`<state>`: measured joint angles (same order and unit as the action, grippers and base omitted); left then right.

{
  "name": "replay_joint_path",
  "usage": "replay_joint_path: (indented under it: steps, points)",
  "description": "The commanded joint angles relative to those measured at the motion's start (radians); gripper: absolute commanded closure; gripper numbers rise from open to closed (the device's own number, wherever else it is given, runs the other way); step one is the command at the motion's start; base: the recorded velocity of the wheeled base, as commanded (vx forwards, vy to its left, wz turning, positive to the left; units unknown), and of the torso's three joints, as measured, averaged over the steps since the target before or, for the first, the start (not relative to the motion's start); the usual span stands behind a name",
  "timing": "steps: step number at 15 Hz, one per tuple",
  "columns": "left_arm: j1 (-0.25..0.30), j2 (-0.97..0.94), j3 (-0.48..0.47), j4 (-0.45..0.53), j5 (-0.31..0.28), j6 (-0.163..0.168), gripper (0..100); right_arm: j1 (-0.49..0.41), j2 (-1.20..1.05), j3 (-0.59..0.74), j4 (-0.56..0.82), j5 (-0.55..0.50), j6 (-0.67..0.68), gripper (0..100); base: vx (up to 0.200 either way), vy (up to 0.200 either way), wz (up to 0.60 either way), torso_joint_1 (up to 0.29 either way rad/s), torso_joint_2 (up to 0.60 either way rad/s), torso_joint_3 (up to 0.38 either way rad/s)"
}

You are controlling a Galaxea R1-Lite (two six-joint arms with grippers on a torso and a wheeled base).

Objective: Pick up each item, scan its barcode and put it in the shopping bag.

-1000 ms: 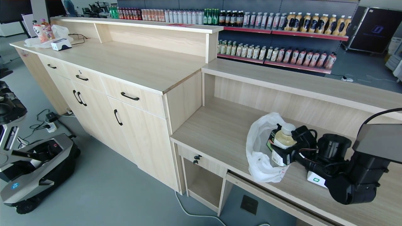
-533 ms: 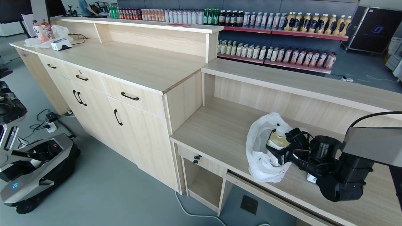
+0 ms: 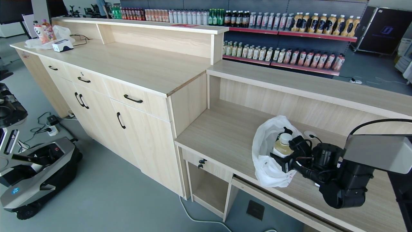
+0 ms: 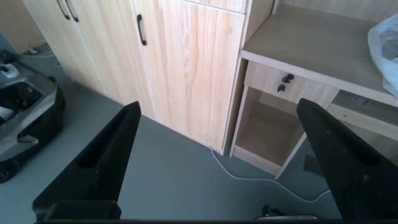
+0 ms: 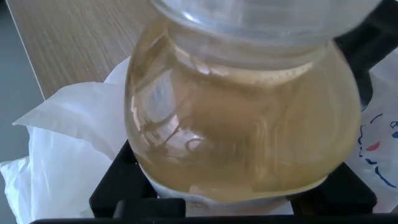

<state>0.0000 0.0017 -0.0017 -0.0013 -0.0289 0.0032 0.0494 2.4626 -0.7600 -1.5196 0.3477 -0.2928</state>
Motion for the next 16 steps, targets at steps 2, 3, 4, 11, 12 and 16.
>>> replay_joint_path:
  steps: [2, 3, 4, 11, 12, 16]
  points:
    - [0.000, 0.000, 0.000, 0.000, 0.000, 0.000, 0, 0.000, 0.012, 0.004, -0.005, 0.001, 0.000, 100, 0.000, 0.000, 0.00, 0.000, 0.00, 0.000]
    - [0.000, 0.000, 0.000, 0.000, 0.000, 0.000, 0, 0.000, 0.013, 0.005, -0.005, 0.001, 0.000, 100, 0.000, 0.000, 0.00, 0.000, 0.00, 0.000]
    - [0.000, 0.000, 0.000, 0.000, 0.000, 0.000, 0, -0.002, 0.013, 0.005, -0.004, 0.001, -0.002, 100, 0.000, 0.000, 0.00, 0.000, 0.00, 0.000]
    - [0.000, 0.000, 0.000, 0.000, 0.000, 0.000, 0, -0.011, -0.094, 0.007, 0.012, 0.002, 0.011, 0, 0.000, 0.000, 0.00, 0.000, 0.00, 0.000]
    - [0.000, 0.000, 0.000, 0.000, 0.000, 0.000, 0, -0.011, -0.188, 0.030, 0.081, 0.014, 0.018, 0, 0.000, 0.000, 0.00, 0.000, 0.00, 0.000]
    - [0.000, 0.000, 0.000, 0.000, 0.000, 0.000, 0, -0.013, -0.530, 0.073, 0.378, 0.013, 0.014, 0, 0.000, 0.000, 0.00, 0.000, 0.00, 0.000]
